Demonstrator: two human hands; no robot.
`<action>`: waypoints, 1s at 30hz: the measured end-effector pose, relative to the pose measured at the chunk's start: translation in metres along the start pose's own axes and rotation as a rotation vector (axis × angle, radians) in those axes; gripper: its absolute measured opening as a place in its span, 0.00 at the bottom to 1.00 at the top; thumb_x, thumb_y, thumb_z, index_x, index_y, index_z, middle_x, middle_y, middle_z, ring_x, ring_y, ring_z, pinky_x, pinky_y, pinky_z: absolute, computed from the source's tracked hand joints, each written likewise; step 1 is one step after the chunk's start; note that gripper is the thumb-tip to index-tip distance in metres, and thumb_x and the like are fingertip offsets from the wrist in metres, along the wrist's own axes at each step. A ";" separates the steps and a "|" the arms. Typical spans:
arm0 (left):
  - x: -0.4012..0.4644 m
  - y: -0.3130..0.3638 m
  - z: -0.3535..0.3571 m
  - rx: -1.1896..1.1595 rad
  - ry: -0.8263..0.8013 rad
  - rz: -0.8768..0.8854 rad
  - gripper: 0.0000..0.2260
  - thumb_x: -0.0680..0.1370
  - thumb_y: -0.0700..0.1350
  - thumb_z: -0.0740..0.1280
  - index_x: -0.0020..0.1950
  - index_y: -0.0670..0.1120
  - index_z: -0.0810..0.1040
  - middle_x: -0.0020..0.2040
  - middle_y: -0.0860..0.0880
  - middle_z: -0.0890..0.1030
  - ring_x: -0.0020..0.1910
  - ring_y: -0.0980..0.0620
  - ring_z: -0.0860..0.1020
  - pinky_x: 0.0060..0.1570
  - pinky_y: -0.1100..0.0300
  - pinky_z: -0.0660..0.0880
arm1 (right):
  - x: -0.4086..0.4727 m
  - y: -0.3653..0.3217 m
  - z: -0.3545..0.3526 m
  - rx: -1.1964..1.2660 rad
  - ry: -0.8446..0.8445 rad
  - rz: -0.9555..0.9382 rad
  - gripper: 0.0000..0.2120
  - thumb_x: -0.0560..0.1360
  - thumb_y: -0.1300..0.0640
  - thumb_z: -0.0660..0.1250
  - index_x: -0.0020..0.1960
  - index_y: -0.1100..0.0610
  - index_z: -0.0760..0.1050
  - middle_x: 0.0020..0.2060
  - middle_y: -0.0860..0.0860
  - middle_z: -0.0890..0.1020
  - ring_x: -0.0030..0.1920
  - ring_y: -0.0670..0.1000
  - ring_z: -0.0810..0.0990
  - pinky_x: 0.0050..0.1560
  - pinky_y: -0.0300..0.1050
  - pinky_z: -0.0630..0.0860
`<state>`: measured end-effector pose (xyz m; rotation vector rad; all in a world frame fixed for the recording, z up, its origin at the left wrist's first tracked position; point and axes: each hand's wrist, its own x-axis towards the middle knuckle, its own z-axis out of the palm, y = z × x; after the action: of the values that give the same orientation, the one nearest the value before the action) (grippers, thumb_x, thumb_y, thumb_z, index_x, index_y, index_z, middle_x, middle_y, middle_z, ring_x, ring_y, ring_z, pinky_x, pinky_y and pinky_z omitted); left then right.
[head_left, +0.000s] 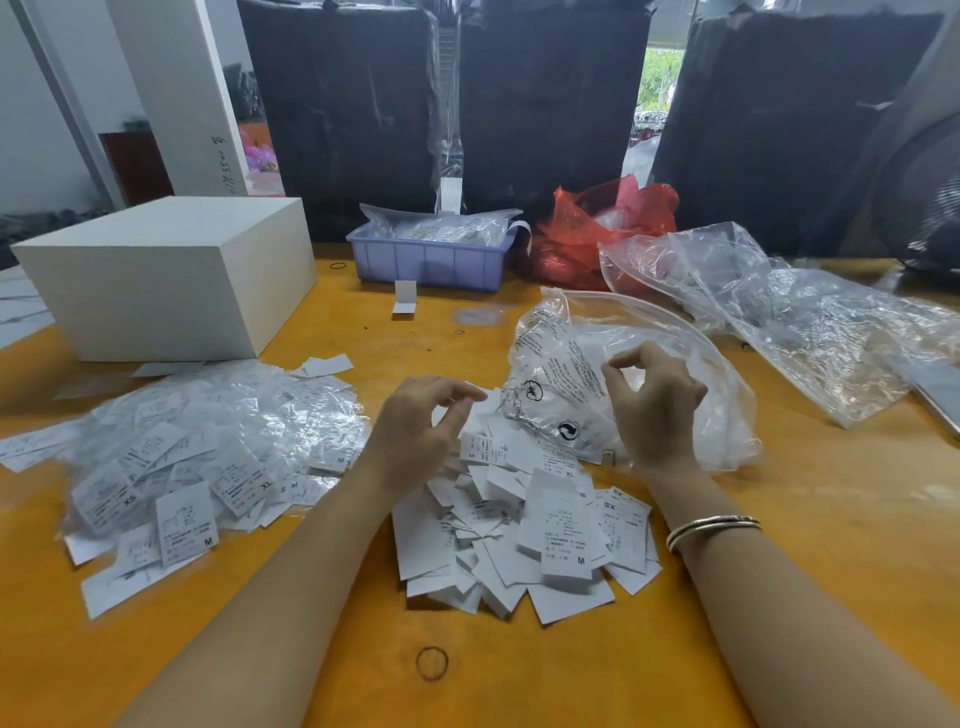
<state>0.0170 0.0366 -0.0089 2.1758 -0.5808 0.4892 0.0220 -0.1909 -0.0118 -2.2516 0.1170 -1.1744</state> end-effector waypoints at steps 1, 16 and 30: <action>0.001 0.000 -0.001 -0.031 0.015 -0.020 0.08 0.78 0.40 0.64 0.51 0.49 0.81 0.46 0.57 0.79 0.47 0.56 0.74 0.45 0.75 0.65 | -0.001 -0.006 -0.001 0.048 0.025 -0.058 0.03 0.71 0.63 0.70 0.41 0.58 0.77 0.37 0.50 0.81 0.42 0.52 0.78 0.41 0.42 0.52; 0.002 0.007 -0.003 -0.533 -0.106 -0.285 0.03 0.75 0.41 0.69 0.44 0.47 0.82 0.39 0.53 0.84 0.41 0.60 0.80 0.42 0.71 0.74 | -0.030 -0.059 0.006 0.908 -0.551 0.110 0.13 0.74 0.73 0.62 0.49 0.56 0.73 0.38 0.53 0.83 0.36 0.50 0.83 0.42 0.40 0.78; 0.006 0.000 -0.005 -0.649 0.115 -0.426 0.03 0.77 0.41 0.67 0.46 0.49 0.77 0.38 0.55 0.84 0.38 0.60 0.79 0.40 0.65 0.71 | -0.031 -0.061 0.004 0.523 -0.580 -0.048 0.11 0.73 0.61 0.58 0.40 0.56 0.79 0.34 0.50 0.79 0.35 0.49 0.74 0.37 0.42 0.70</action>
<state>0.0211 0.0392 -0.0029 1.5708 -0.1606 0.1572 -0.0050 -0.1281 -0.0034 -2.0226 -0.4252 -0.4546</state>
